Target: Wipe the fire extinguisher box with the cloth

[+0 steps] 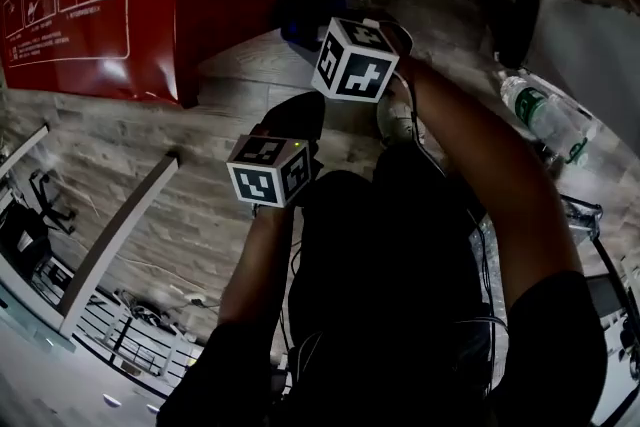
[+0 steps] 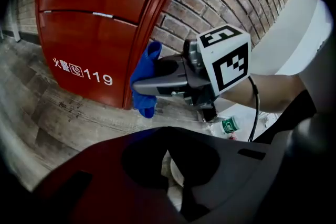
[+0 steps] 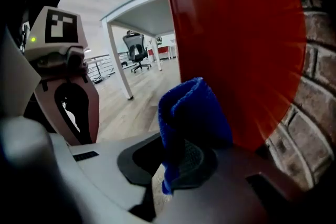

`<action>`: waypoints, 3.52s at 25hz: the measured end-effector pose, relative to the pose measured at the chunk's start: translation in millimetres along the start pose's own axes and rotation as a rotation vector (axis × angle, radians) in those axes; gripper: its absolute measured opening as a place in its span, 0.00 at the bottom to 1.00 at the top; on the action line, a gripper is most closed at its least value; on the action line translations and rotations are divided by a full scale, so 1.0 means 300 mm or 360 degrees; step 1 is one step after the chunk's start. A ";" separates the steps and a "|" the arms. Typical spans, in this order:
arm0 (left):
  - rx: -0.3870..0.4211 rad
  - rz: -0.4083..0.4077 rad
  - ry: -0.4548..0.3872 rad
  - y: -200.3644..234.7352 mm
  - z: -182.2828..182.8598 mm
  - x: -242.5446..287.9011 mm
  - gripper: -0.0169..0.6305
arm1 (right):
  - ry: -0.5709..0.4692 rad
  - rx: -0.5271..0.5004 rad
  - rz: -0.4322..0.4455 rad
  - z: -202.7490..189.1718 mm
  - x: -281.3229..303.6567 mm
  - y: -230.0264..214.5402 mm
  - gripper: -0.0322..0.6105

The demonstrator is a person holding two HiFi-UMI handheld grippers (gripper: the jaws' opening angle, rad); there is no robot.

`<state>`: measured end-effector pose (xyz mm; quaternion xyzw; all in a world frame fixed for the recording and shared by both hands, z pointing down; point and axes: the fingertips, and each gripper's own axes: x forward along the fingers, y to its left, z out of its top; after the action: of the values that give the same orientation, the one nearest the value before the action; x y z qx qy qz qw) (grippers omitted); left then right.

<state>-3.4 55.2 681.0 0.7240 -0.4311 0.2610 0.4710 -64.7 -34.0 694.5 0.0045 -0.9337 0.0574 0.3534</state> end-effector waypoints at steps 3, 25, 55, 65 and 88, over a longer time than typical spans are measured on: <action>0.0030 0.0025 -0.0065 0.091 -0.035 0.063 0.02 | 0.0072 -0.0022 0.0030 -0.138 0.128 0.015 0.11; 0.0196 -0.0032 -0.0400 0.123 -0.036 -0.003 0.02 | 0.0285 0.0168 -0.0356 -0.376 0.290 -0.178 0.11; 0.0040 -0.0125 -0.0494 0.117 -0.031 -0.019 0.02 | -0.0602 -0.0418 -0.0800 0.555 -0.567 -0.107 0.11; 0.0065 -0.0133 -0.0438 0.105 -0.036 0.001 0.02 | -0.0514 -0.0319 -0.0957 0.539 -0.604 -0.330 0.11; 0.0043 -0.0144 -0.0376 0.153 -0.090 -0.044 0.02 | -0.0564 0.0598 -0.0895 0.024 -0.174 -0.568 0.11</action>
<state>-49.0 76.3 702.9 0.7748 -0.4469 0.1582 0.4183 -21.9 -205.8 672.2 0.3350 -0.9159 0.1266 0.1814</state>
